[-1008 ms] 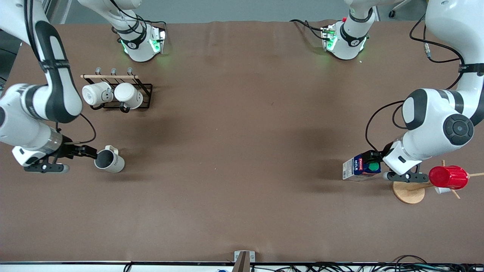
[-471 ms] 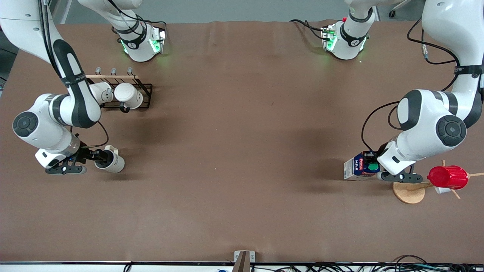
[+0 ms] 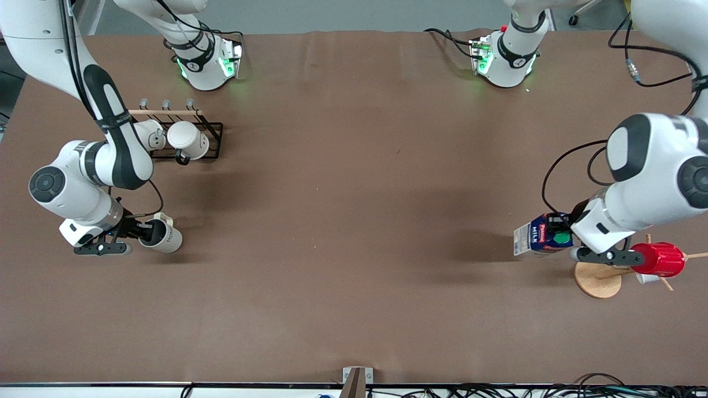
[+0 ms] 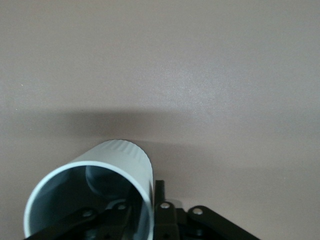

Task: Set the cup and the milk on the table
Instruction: 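Carry the carton and the mug toward each other at table center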

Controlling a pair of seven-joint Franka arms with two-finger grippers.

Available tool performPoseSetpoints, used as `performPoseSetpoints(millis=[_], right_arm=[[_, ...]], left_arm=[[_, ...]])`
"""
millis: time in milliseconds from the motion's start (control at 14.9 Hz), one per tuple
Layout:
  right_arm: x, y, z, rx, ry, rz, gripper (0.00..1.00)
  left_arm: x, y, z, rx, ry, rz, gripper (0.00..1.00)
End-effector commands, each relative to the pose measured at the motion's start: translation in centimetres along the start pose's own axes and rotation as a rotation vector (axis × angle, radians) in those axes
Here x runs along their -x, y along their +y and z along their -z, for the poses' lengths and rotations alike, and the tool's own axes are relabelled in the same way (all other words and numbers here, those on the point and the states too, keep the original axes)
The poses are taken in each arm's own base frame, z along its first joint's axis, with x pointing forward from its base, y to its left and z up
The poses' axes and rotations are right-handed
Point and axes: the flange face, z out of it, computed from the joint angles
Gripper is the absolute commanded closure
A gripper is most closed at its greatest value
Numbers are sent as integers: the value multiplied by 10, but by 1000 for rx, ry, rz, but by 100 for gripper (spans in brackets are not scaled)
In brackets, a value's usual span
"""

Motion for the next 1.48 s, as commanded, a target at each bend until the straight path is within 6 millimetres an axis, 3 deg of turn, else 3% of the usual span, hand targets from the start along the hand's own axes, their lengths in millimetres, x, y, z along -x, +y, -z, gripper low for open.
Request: performPoseSetpoints(millis=[0,134,202,336,403,605,739,807,1076,1210,1412], right_arm=[[-8,-4,17,7,-9,4,100],[-27,-23,55,-8,-43,-9,100],[-38,-44,72,-16,-50,-39,100],[-61,-100,107,-50,-23,-92,100],[-67,-136,115,-79,-15,-89,100],[-71,-246,111,-121,-19,-144,100],[-67,-339,97,-135,-30,-119,100],[-65,-368,87,-140,-36,-139,100],[-35,-454,60,-119,-47,-114,100],[-12,-496,51,-119,-53,-101,100],[11,-526,48,-91,-45,-80,99]], left_arm=[[11,6,30,-22,7,-23,73],[13,2,39,-23,19,-18,73],[13,3,41,-23,25,-19,73],[11,9,48,-24,39,-25,73],[10,11,55,-22,53,-29,73],[9,15,61,-10,65,-32,73],[9,34,58,4,60,-45,73],[8,44,53,17,50,-49,73],[9,101,32,29,16,-22,73],[14,140,22,27,-1,5,73],[21,211,-10,23,-25,71,73]])
